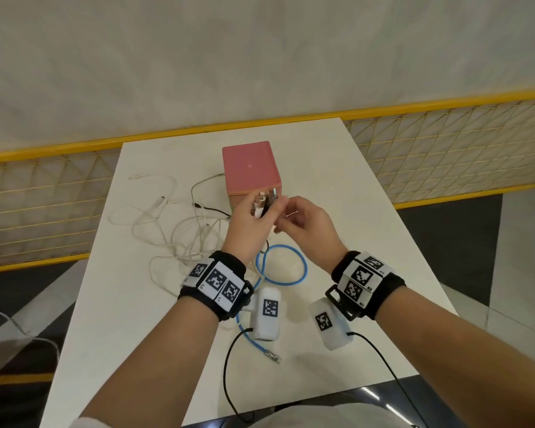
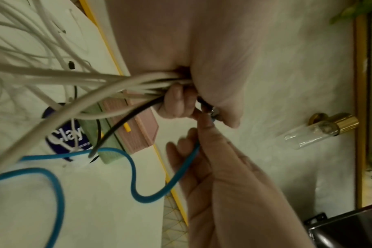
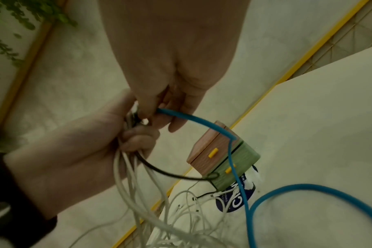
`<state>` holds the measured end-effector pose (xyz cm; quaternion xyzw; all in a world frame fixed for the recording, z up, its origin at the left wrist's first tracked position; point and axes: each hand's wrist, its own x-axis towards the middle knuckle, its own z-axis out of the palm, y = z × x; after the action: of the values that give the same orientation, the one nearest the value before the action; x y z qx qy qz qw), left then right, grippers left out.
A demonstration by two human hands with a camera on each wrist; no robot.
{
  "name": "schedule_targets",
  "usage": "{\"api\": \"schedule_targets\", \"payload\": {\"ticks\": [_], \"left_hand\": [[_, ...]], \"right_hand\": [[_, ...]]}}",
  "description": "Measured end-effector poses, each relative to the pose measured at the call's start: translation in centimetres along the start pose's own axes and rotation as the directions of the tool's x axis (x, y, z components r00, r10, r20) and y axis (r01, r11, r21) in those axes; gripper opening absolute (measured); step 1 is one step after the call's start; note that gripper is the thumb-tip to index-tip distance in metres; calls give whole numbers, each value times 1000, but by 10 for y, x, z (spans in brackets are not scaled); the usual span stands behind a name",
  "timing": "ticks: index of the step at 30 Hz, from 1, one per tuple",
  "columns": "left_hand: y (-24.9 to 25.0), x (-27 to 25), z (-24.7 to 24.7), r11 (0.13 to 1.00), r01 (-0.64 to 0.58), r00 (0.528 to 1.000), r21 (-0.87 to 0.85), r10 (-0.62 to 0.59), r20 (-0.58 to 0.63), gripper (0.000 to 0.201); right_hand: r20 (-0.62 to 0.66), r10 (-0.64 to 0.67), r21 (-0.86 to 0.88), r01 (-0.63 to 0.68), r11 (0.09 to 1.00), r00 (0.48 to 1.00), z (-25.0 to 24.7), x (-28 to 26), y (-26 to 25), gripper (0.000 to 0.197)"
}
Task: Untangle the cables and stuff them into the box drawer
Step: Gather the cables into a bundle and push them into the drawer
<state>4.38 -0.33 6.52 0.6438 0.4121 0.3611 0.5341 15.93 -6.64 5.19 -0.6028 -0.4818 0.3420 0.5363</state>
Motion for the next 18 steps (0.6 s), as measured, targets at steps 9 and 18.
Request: {"api": "schedule_targets", "payload": {"ticks": [9, 18], "left_hand": [[45, 17, -47, 845, -7, 978, -535, -107, -181, 27], [41, -14, -40, 936, 73, 945, 345, -176, 277, 23]], "right_hand": [[238, 106, -254, -43, 966, 965, -18, -17, 24, 35], [131, -23, -257, 57, 965, 991, -31, 0, -15, 28]]}}
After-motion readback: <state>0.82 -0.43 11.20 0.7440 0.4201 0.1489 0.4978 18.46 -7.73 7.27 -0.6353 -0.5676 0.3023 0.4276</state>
